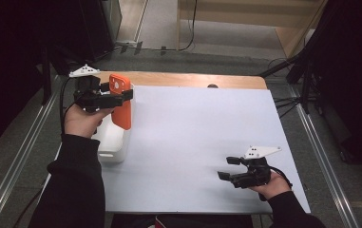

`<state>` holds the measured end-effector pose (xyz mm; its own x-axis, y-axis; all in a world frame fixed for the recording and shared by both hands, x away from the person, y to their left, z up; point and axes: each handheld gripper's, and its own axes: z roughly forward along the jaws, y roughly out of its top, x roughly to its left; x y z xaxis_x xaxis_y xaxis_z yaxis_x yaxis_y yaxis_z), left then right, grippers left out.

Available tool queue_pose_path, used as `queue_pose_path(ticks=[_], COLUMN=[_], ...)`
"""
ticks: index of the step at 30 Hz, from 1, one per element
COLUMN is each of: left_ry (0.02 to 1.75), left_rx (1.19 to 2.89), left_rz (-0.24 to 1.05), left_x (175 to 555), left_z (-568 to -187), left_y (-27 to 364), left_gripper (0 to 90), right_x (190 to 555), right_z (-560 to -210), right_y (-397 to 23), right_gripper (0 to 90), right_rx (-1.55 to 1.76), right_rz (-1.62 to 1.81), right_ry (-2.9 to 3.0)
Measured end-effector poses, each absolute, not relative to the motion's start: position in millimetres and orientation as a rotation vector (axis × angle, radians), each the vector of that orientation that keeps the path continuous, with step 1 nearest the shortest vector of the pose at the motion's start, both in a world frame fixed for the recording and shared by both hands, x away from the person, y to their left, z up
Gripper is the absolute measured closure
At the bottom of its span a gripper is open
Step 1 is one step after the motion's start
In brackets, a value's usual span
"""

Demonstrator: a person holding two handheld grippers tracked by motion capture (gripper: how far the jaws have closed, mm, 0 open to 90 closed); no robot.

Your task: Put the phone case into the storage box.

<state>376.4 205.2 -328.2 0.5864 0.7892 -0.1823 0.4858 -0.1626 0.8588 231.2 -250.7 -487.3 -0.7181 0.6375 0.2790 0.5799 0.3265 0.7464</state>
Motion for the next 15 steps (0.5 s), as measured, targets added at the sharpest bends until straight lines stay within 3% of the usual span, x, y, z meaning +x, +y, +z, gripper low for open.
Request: queue_pose_path(ticks=[15], left_ry=[1.120], left_rx=[1.780], left_rz=[0.452], left_x=[382.7], left_z=[-331.8], left_y=[218.5], left_gripper=[15.7], right_x=[231.2], right_z=[-486.8], right_y=[-249.5], right_gripper=[26.0], right_rx=[1.150], right_rz=[1.375], right_ry=[2.504])
